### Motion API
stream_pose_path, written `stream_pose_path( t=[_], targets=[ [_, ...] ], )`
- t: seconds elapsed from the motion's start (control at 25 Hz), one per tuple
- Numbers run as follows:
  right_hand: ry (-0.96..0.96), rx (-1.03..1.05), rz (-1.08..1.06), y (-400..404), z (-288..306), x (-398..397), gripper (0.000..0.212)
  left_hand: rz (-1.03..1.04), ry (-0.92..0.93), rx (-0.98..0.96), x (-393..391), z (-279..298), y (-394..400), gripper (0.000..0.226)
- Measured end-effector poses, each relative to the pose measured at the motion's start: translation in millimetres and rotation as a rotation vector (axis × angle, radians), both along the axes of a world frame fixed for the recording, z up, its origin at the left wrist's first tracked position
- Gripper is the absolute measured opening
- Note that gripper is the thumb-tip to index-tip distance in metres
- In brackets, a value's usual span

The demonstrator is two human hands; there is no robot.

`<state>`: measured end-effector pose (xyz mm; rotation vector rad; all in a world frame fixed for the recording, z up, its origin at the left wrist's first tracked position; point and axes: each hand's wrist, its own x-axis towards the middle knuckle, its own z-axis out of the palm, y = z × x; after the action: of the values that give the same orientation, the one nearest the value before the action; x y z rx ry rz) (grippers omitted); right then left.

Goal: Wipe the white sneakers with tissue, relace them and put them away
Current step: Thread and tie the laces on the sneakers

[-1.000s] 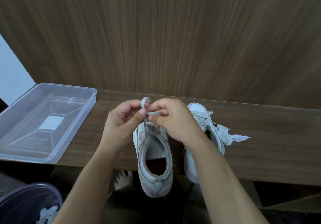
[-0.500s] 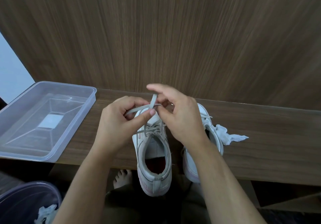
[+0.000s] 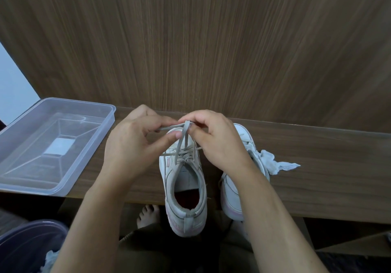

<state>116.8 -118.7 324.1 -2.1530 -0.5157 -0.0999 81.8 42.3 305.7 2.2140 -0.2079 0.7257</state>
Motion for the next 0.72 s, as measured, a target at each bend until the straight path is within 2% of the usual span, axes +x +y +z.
stream_pose_path(
  t=[0.12, 0.24, 0.28, 0.36, 0.48, 0.56, 0.64, 0.72],
  targets=[
    [0.112, 0.079, 0.022, -1.0, 8.0, -5.0, 0.021, 0.056, 0.011, 0.018, 3.2, -6.5, -2.6, 0.028],
    [0.372, 0.205, 0.132, -3.8, 15.6, -10.1, 0.035, 0.052, 0.022, -0.069, 3.5, -10.6, -2.5, 0.021],
    [0.388, 0.189, 0.167, -5.1, 17.4, -11.2, 0.040, 0.050, 0.025, -0.087, 3.5, -11.1, -1.4, 0.020],
    [0.281, 0.057, 0.137, -7.0, 19.5, -11.0, 0.038, 0.052, 0.034, -0.092, 3.1, -11.2, -0.1, 0.019],
    [0.038, -0.183, -0.025, -7.4, 23.2, -9.9, 0.023, 0.010, 0.056, -0.098, 3.2, -10.5, -0.8, 0.012],
    [-0.045, -0.296, -0.083, -8.8, 24.7, -9.7, 0.020, -0.035, 0.085, -0.125, 3.0, -8.9, 1.2, 0.010],
    [-0.103, -0.350, -0.123, -13.3, 26.8, -9.5, 0.023, -0.038, 0.159, -0.119, 2.2, -9.2, 9.5, 0.014],
    [-0.145, -0.330, -0.147, -20.1, 32.8, -10.7, 0.024, -0.076, 0.316, -0.154, -2.1, -7.1, 19.4, 0.005]
  ],
)
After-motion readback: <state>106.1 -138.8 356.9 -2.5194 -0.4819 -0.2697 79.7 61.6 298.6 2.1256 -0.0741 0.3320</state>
